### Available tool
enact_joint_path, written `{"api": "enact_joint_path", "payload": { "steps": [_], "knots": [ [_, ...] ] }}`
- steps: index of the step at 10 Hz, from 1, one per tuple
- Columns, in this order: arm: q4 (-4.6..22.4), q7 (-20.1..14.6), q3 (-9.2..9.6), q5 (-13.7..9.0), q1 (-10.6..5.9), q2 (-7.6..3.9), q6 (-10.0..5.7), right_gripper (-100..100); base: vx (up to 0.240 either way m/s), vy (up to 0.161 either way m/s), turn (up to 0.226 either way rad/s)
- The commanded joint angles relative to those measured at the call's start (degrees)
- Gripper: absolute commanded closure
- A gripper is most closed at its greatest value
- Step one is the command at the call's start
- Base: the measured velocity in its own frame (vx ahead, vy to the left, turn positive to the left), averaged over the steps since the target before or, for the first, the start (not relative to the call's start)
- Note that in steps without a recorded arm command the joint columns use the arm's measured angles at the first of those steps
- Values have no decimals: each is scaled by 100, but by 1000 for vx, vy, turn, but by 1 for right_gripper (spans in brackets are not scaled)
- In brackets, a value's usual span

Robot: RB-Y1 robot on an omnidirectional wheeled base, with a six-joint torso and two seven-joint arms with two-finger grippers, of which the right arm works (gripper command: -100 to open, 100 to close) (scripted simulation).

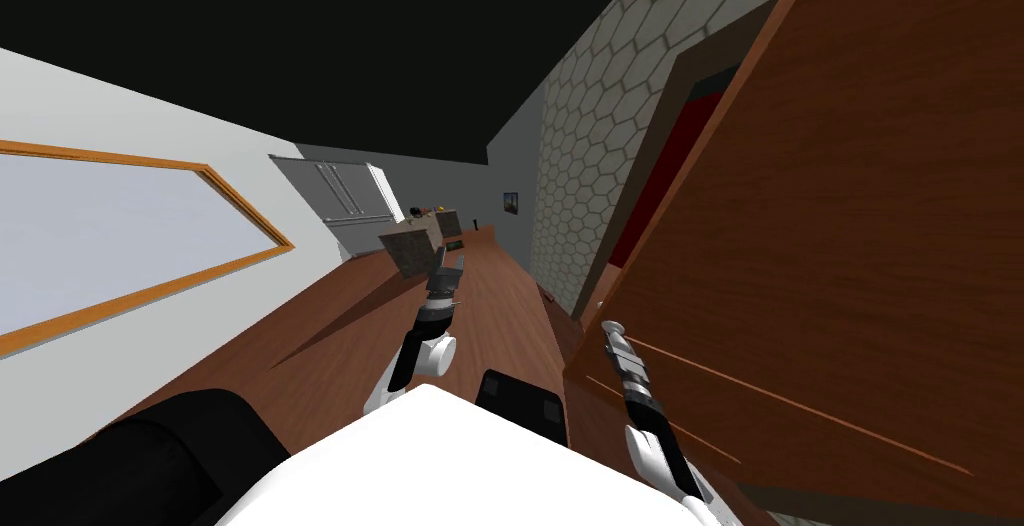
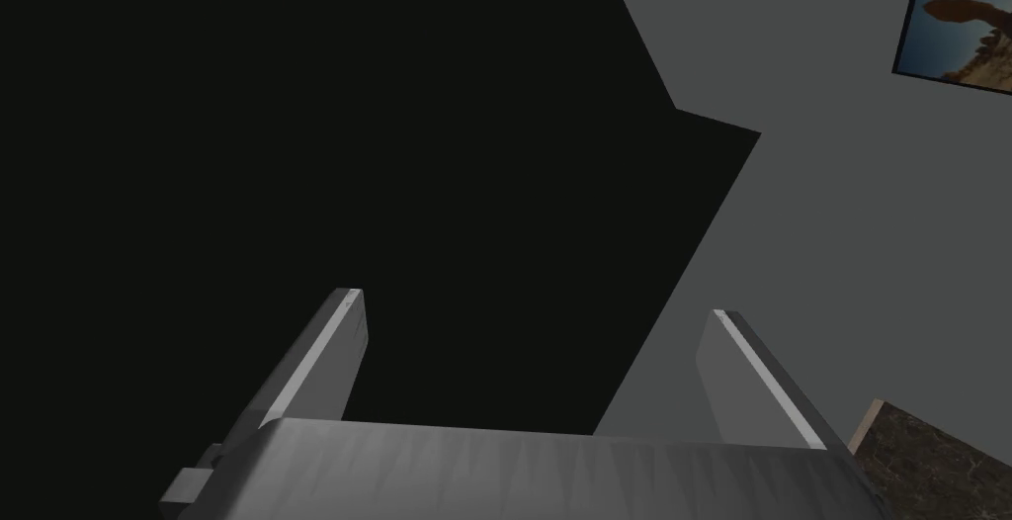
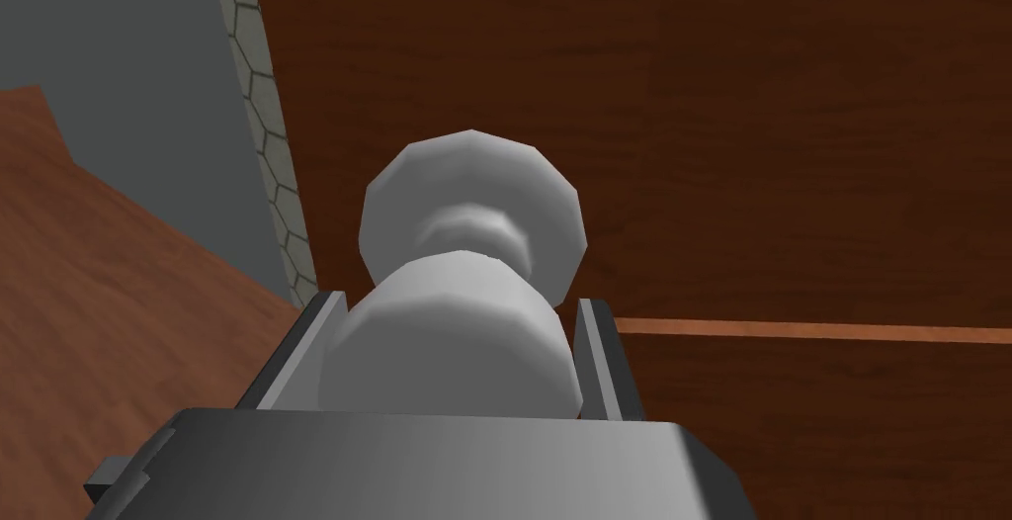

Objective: Pull the door open

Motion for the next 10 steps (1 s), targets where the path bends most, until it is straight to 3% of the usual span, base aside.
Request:
{"api": "enact_joint_path", "payload": {
  "steps": [1, 7, 8, 9, 10],
  "knots": [
    [-34, -112, 103, 55, 55, -81, -72, 100, -146, -13, 92],
    [-184, -599, 550, 297, 295, -432, -388, 100, -237, -48, 88],
    [-204, -665, 610, 330, 328, -480, -430, 100, -217, -33, 57],
    [-167, -607, 574, 312, 304, -440, -390, 100, -96, -16, 9],
    [-145, -720, 671, 363, 376, -511, -510, 100, -152, -33, 121]
  ]
}}
